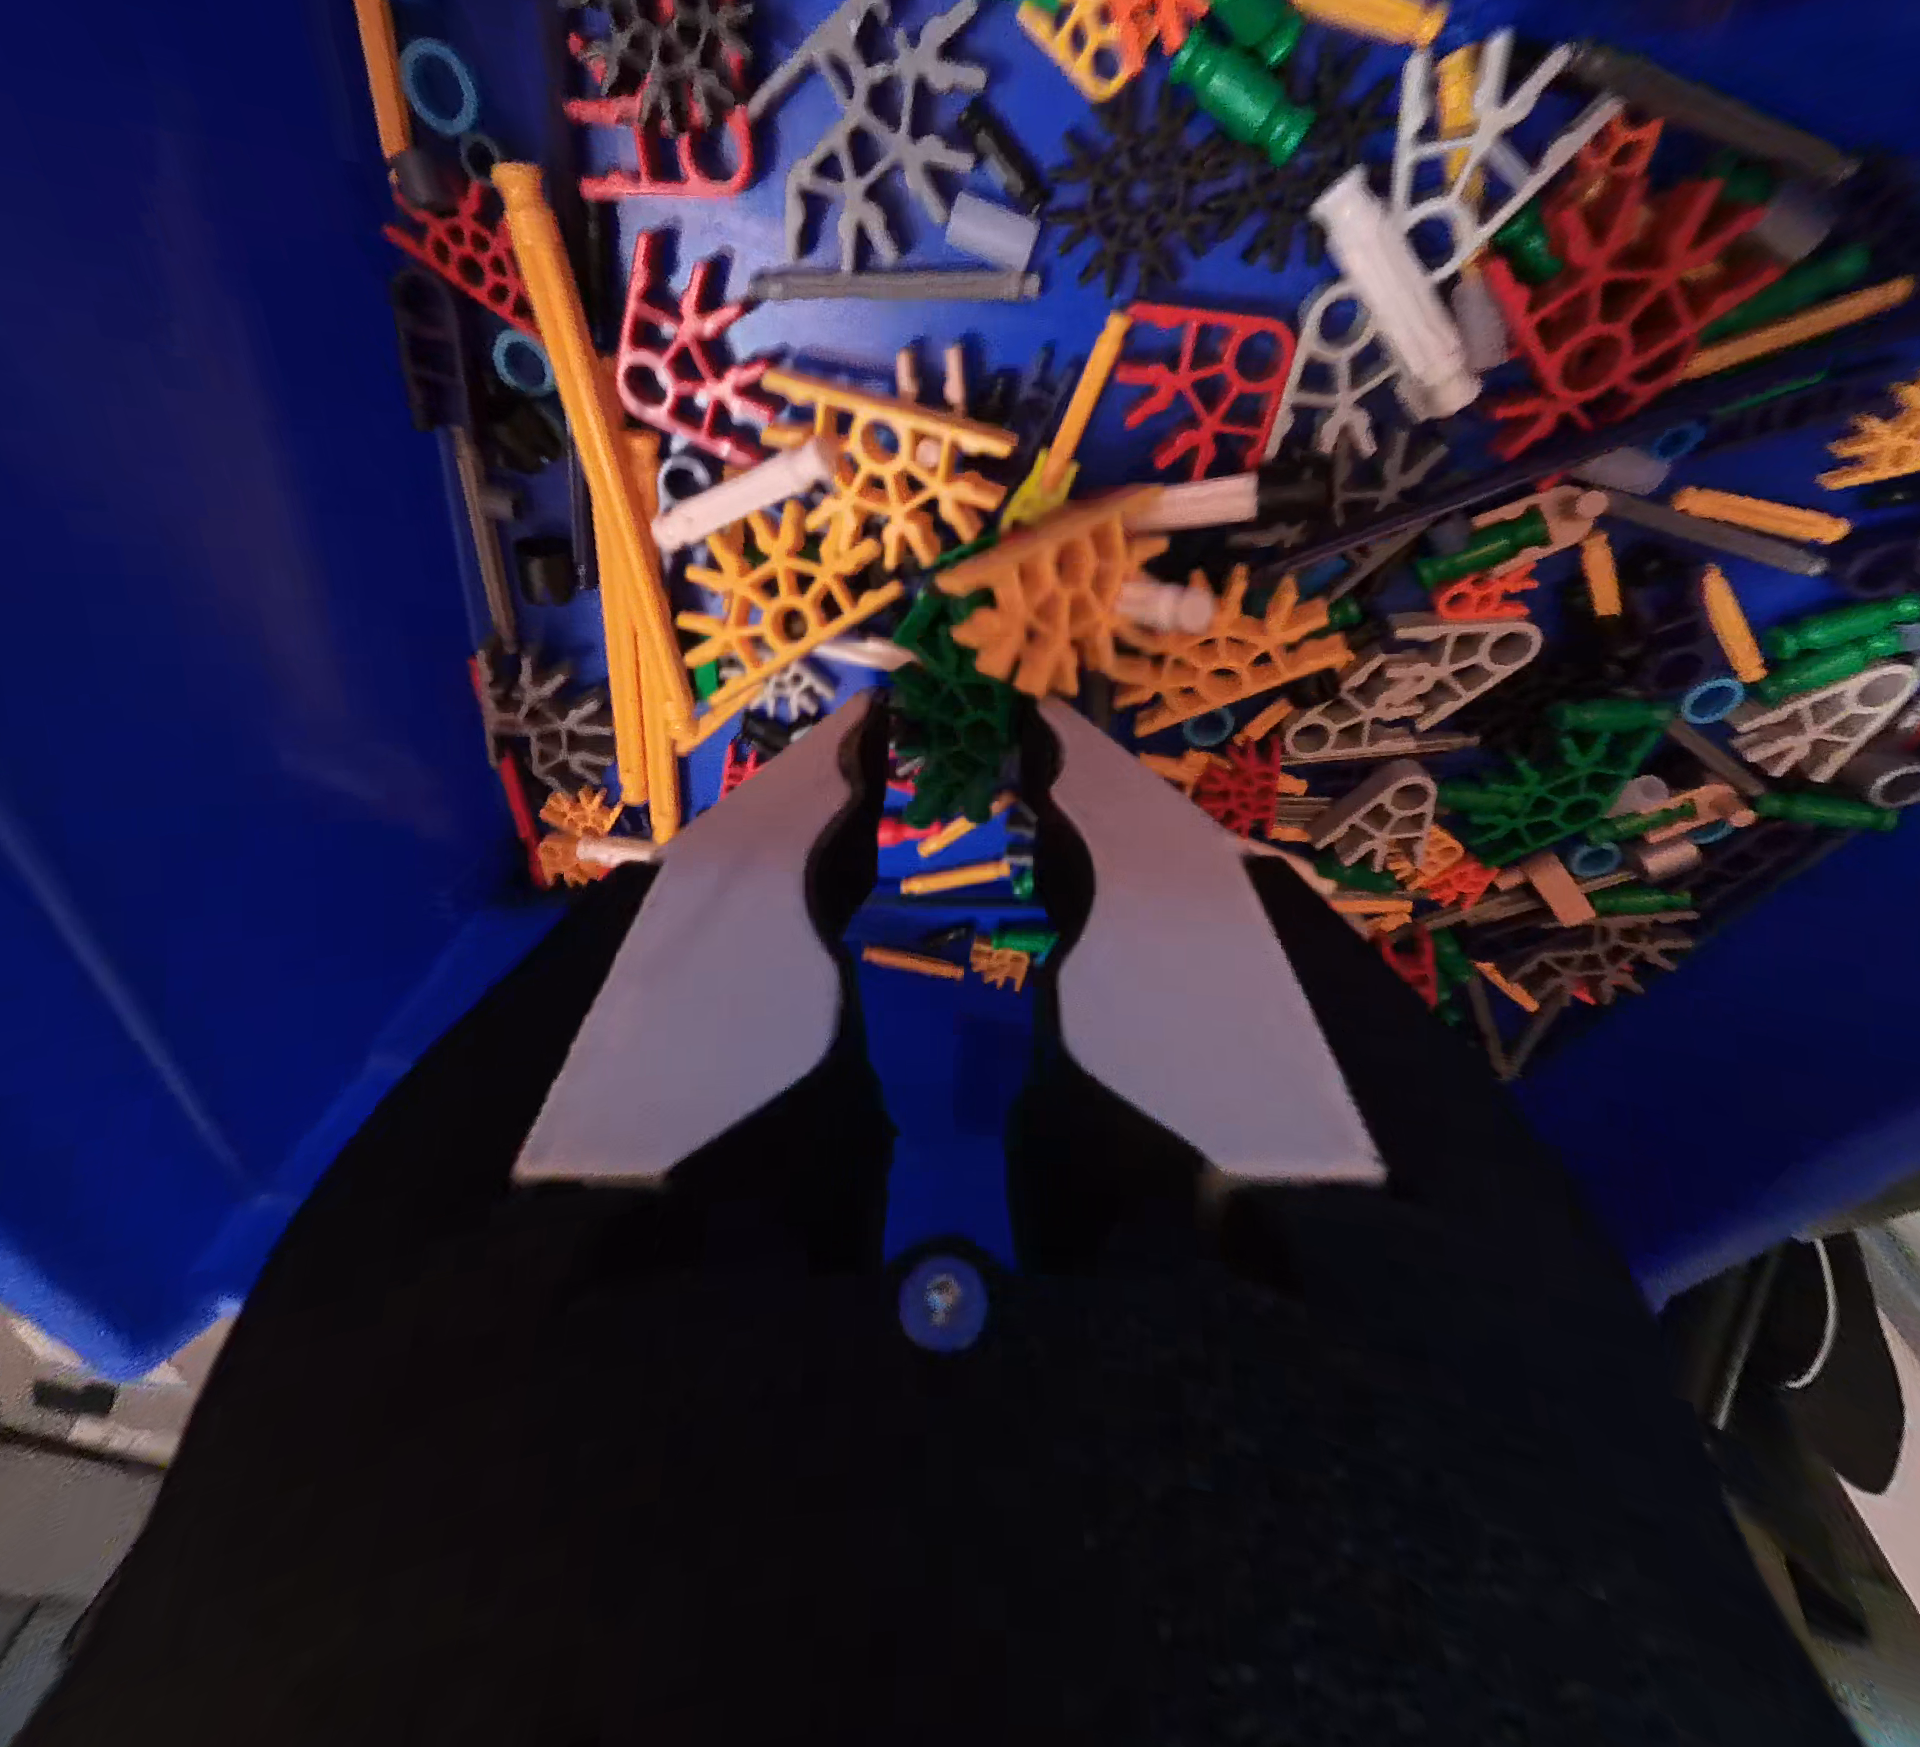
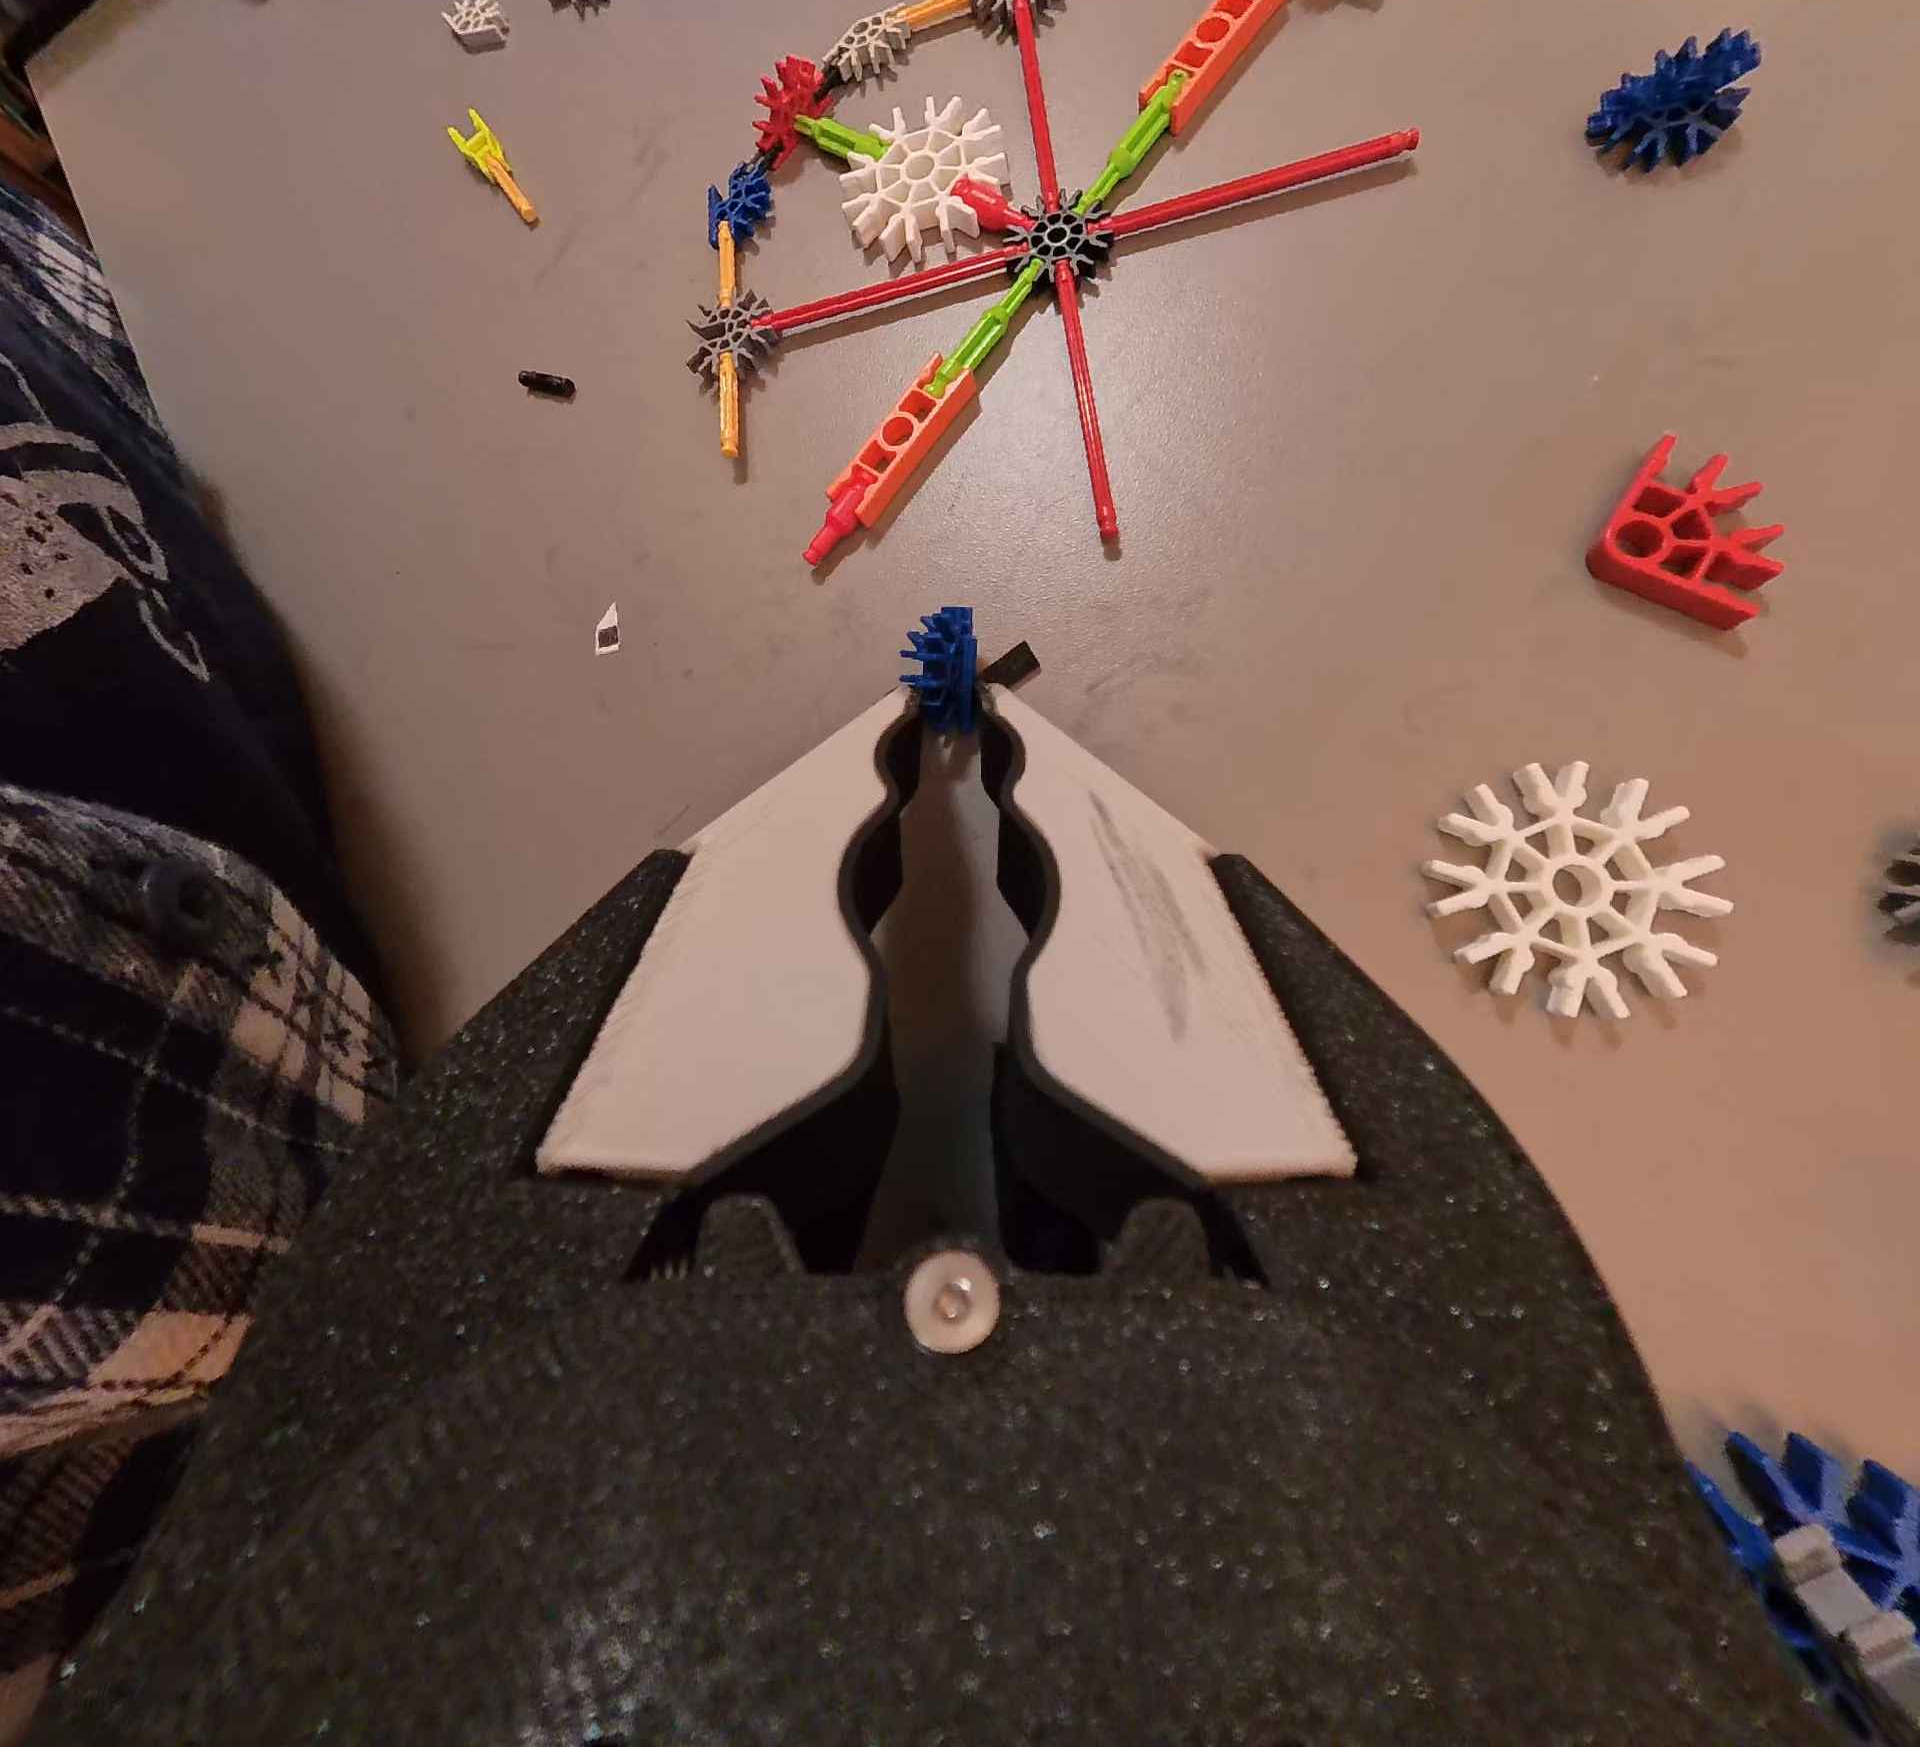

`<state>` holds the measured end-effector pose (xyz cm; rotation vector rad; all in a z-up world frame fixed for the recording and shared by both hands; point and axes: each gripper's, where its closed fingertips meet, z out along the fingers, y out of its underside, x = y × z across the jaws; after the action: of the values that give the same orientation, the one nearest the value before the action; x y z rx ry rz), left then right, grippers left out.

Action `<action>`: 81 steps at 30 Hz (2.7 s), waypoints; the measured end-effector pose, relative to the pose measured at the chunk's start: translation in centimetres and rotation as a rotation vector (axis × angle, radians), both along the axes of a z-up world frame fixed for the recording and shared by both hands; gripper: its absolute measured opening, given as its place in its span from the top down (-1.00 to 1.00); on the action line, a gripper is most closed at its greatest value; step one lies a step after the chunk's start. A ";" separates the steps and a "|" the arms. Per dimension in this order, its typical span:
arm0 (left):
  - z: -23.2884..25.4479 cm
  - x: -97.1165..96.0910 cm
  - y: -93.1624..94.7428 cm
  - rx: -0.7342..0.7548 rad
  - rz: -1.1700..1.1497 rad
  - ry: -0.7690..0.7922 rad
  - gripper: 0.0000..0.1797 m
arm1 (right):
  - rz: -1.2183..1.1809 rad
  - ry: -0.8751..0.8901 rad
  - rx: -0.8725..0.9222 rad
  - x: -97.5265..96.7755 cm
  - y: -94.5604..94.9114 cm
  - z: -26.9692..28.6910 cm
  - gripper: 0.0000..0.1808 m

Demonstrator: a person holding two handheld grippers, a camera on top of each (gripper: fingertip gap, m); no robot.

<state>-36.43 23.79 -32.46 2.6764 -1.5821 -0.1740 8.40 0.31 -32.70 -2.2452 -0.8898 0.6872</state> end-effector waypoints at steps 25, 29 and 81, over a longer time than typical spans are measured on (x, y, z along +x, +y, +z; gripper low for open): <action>4.4 -3.4 3.8 0.101 0.204 -0.162 0.75 | -0.002 0.008 -0.007 0.0 0.0 0.0 0.90; 4.6 -4.4 4.3 0.125 0.223 -0.126 0.62 | -0.002 0.007 -0.006 0.0 0.0 0.0 0.90; 3.8 -3.2 4.2 0.107 0.206 -0.135 0.70 | -0.007 0.012 -0.006 -0.2 0.1 0.1 0.90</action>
<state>-39.59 28.02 -28.64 2.9690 -1.3508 -0.0759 8.21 0.43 -32.60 -2.2464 -0.8752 0.7005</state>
